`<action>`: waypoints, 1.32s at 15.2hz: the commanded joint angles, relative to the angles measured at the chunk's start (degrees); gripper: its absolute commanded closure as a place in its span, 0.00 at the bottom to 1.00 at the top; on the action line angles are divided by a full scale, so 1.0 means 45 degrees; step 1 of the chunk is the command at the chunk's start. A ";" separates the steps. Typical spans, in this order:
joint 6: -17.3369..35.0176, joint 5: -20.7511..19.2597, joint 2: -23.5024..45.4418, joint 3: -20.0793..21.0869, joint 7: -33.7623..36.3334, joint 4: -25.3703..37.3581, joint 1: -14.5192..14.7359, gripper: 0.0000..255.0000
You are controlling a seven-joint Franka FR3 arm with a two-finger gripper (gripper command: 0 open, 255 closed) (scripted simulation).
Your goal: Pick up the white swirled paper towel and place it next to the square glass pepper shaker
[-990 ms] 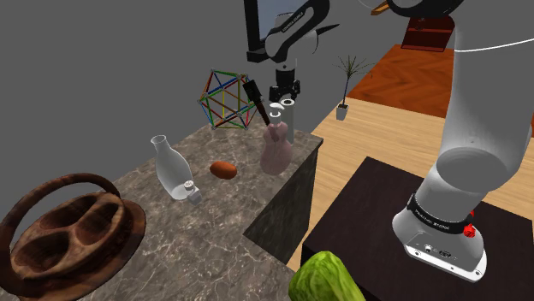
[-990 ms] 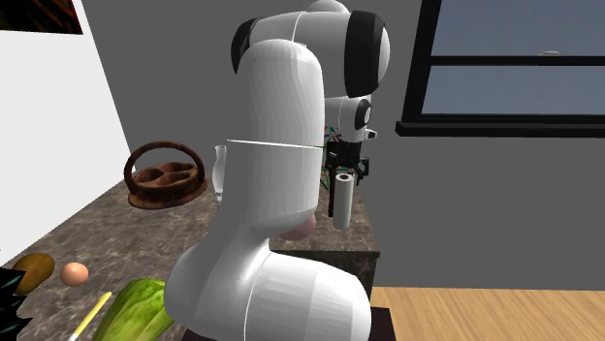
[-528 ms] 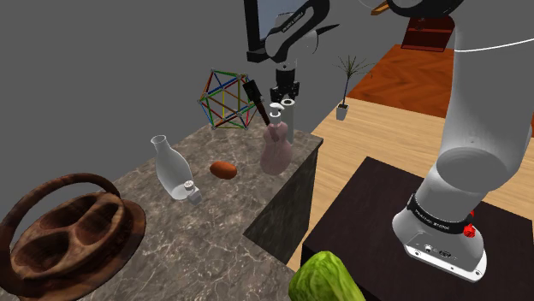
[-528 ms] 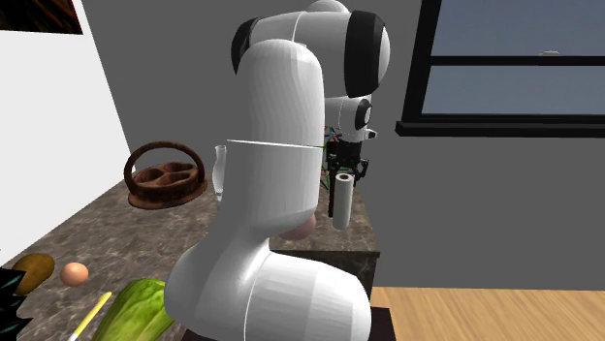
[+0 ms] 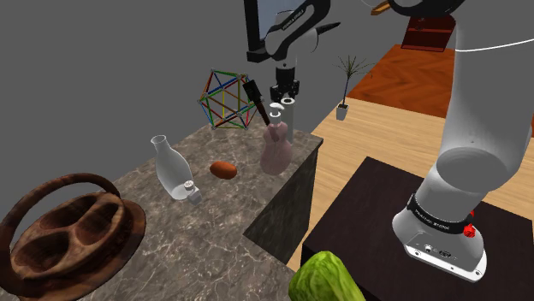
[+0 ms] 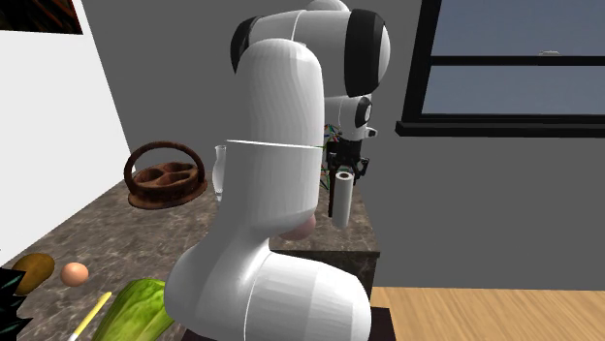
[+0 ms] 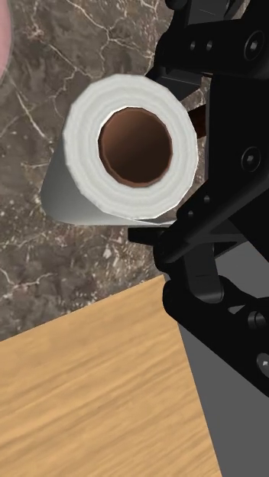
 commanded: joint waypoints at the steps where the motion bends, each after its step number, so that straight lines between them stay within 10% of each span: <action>1: -0.0246 -0.0028 -0.0159 -0.0008 0.0030 0.0088 0.0009 1.00; 20: -0.3138 -0.0246 -0.1215 -0.0076 0.0277 0.1937 0.0024 1.00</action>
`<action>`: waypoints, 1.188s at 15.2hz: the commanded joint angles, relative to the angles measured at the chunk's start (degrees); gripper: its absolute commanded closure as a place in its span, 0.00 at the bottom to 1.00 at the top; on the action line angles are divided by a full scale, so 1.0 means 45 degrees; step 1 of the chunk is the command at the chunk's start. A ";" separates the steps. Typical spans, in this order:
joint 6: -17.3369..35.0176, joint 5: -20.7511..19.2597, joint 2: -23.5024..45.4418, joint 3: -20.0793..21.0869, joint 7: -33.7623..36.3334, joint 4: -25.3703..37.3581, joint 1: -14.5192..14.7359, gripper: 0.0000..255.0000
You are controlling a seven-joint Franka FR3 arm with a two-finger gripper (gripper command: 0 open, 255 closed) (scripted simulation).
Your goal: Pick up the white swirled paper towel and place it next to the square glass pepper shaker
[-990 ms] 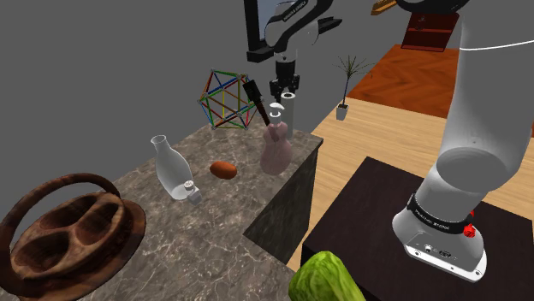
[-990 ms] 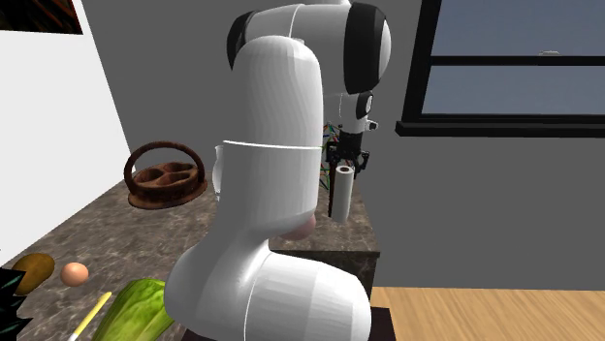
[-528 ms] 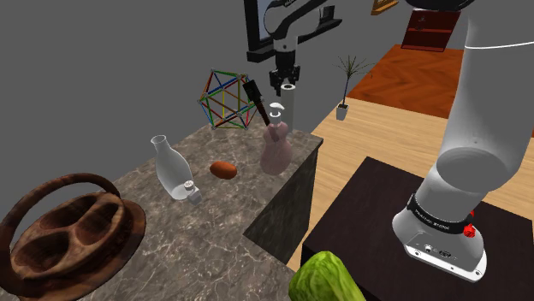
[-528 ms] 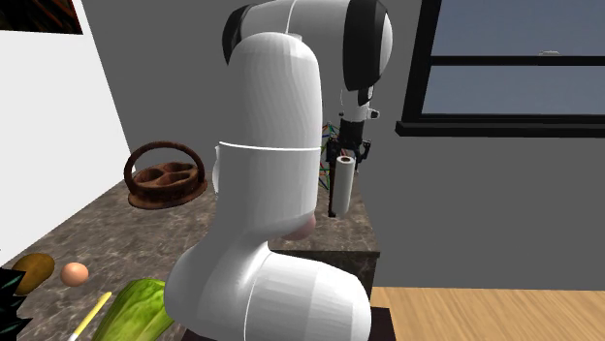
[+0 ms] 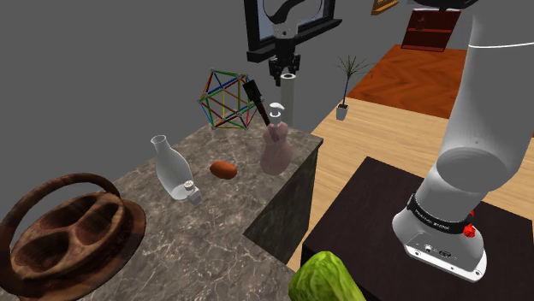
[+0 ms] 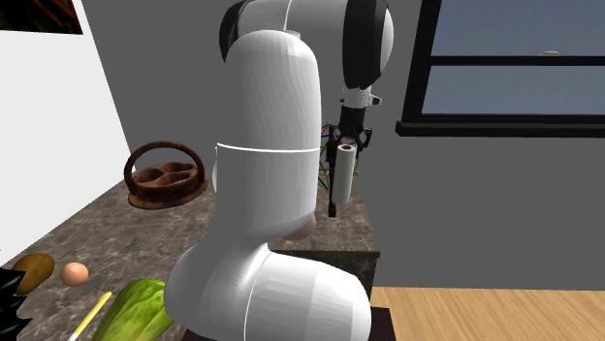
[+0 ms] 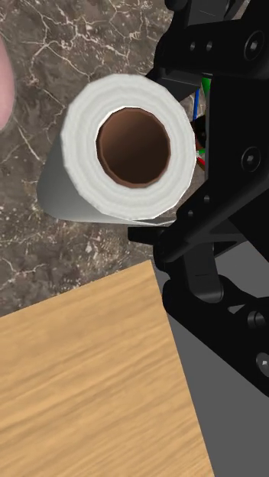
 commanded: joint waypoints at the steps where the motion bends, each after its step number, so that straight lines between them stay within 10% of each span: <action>1: -0.0302 -0.0016 -0.0085 -0.0004 0.0023 0.0213 0.0001 1.00; 18: -0.3177 -0.0066 -0.0175 -0.0031 0.0175 0.3004 -0.0046 1.00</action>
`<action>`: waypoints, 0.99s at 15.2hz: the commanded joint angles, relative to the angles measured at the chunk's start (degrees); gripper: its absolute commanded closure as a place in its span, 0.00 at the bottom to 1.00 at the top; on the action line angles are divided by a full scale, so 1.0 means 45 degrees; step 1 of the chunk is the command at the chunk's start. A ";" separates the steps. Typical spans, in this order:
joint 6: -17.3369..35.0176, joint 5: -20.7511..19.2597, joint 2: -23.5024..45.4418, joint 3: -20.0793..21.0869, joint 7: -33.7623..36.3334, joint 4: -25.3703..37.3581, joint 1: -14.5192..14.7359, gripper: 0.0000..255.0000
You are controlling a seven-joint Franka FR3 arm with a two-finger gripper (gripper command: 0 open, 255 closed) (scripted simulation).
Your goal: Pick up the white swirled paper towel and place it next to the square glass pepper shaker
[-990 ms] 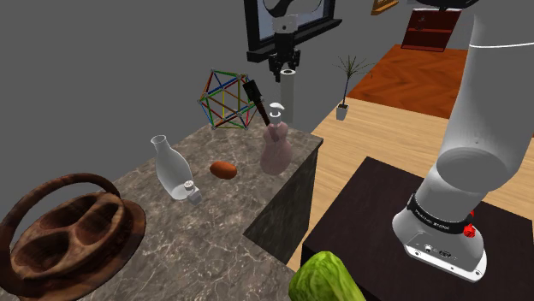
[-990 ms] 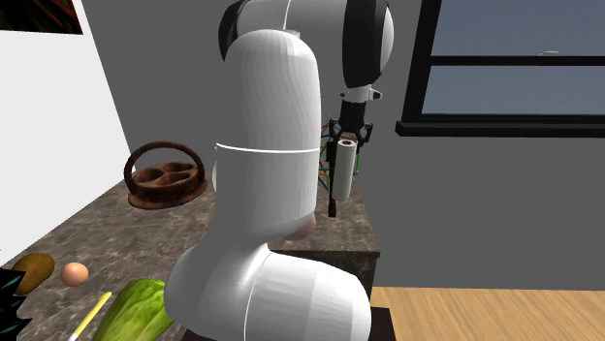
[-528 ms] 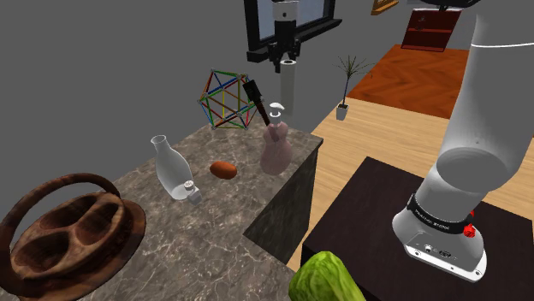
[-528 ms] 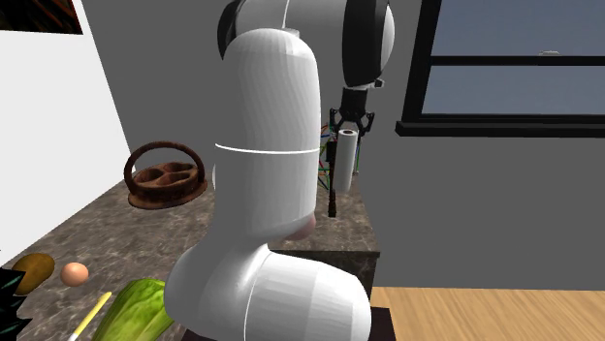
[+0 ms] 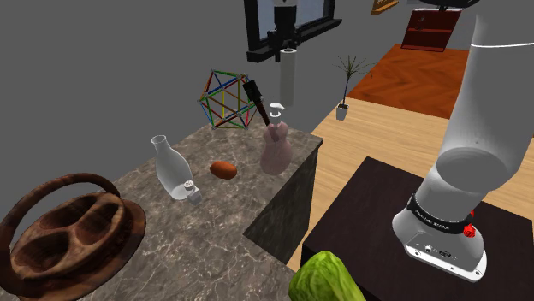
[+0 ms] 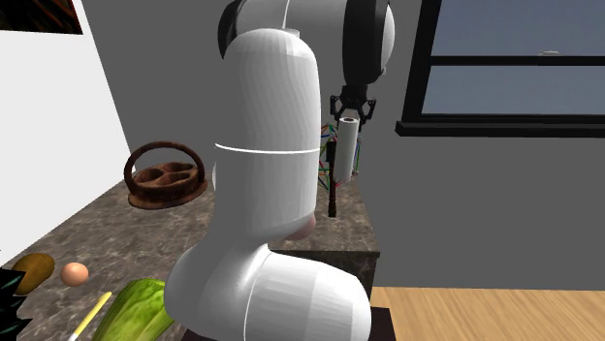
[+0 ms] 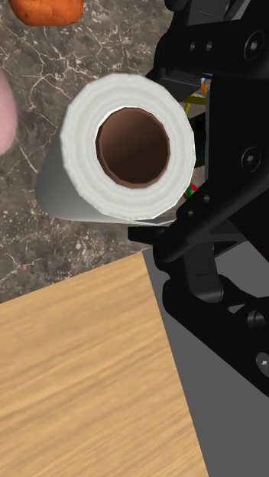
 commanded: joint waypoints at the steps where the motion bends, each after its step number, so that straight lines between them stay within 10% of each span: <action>1: -0.0419 0.0004 0.0049 -0.0001 0.0024 0.0464 -0.0008 1.00; 15: -0.2722 0.0040 0.0472 0.0072 0.0372 0.3205 0.0080 1.00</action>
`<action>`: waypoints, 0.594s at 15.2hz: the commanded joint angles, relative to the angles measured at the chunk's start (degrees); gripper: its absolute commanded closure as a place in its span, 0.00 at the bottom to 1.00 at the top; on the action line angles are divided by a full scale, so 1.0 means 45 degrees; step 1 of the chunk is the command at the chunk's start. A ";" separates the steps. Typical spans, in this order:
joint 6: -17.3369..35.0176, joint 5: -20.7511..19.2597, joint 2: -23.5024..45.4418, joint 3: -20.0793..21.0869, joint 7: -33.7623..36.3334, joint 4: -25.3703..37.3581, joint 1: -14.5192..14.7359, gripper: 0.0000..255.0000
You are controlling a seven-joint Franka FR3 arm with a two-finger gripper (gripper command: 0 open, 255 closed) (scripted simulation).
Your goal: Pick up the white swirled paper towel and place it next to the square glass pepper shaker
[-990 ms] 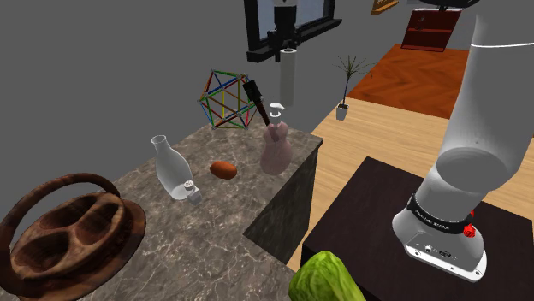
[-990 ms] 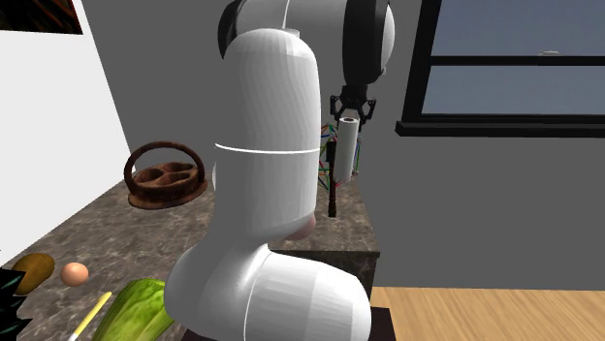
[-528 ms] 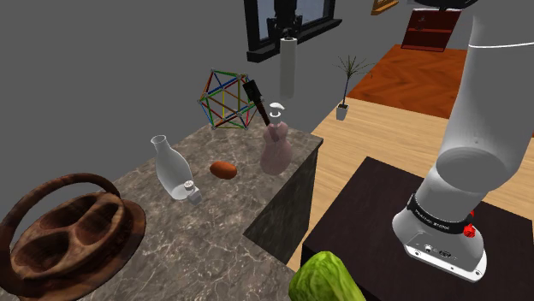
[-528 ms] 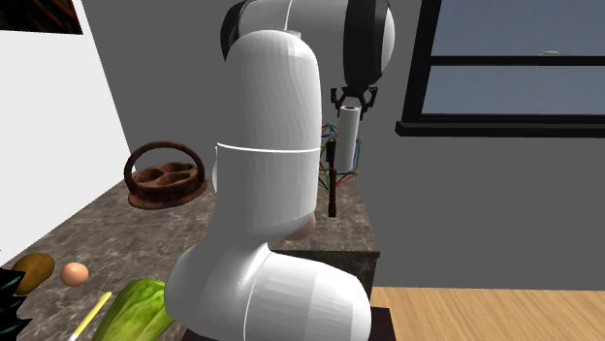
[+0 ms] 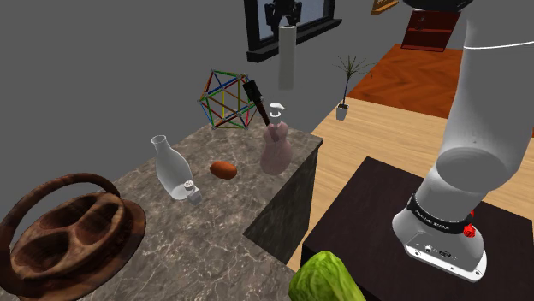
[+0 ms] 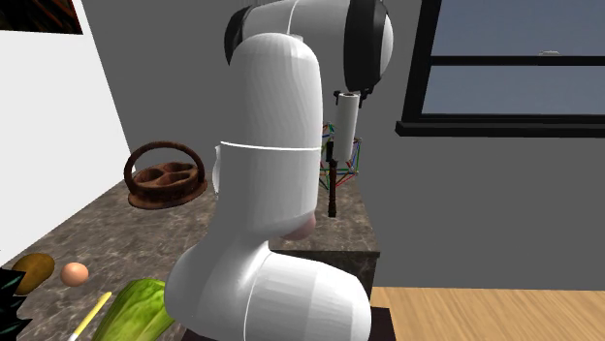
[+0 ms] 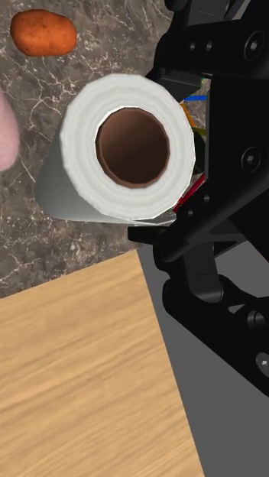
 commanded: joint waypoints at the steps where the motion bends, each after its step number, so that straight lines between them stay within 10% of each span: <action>1: 0.0273 -0.0061 -0.0398 0.0139 0.0398 -0.0649 0.0300 1.00; 9: 0.1632 -0.0245 -0.1817 0.1025 0.2581 -0.3293 0.1720 1.00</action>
